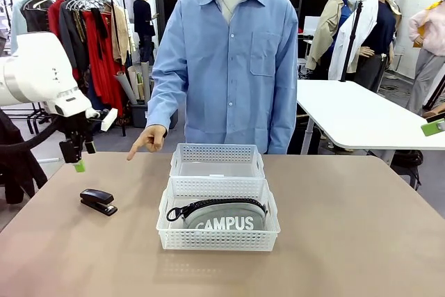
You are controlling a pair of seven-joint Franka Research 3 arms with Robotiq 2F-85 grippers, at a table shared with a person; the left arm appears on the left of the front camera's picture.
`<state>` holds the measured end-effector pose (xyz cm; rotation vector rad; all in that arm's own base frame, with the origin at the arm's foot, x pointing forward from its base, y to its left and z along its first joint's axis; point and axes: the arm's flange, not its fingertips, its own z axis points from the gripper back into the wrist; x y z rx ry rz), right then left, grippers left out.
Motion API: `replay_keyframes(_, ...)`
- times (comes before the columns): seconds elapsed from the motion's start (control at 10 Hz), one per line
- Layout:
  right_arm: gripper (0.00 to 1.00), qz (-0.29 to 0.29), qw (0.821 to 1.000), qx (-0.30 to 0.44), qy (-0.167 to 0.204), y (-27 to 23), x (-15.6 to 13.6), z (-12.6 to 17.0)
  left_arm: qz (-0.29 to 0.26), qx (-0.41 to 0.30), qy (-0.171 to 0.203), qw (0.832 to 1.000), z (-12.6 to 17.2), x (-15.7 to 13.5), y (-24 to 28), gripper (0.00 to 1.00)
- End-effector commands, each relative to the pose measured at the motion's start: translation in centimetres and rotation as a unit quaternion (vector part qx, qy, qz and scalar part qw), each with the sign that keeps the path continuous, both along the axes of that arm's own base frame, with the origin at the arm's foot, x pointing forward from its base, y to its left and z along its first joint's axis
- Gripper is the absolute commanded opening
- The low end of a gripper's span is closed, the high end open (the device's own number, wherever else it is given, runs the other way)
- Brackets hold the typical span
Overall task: Distribute items into two baskets.
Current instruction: Pick up the Stapler that the person points to.
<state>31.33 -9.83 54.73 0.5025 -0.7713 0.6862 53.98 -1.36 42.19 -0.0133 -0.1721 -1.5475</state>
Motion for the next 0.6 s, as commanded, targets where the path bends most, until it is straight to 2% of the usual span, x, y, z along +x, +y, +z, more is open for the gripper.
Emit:
replay_keyframes(0.0, 1.0, 0.005, 1.0, 0.007, -0.007, -0.1, 0.1, 0.1, -0.02, -0.016, -0.009, 1.0, -1.5, -0.6, -0.1, 1.0)
replay_keyframes(0.5, 1.0, 0.005, 1.0, 0.007, -0.007, -0.1, 0.1, 0.1, -0.034, -0.027, 0.047, 0.998, -4.7, -1.4, -0.6, 1.0)
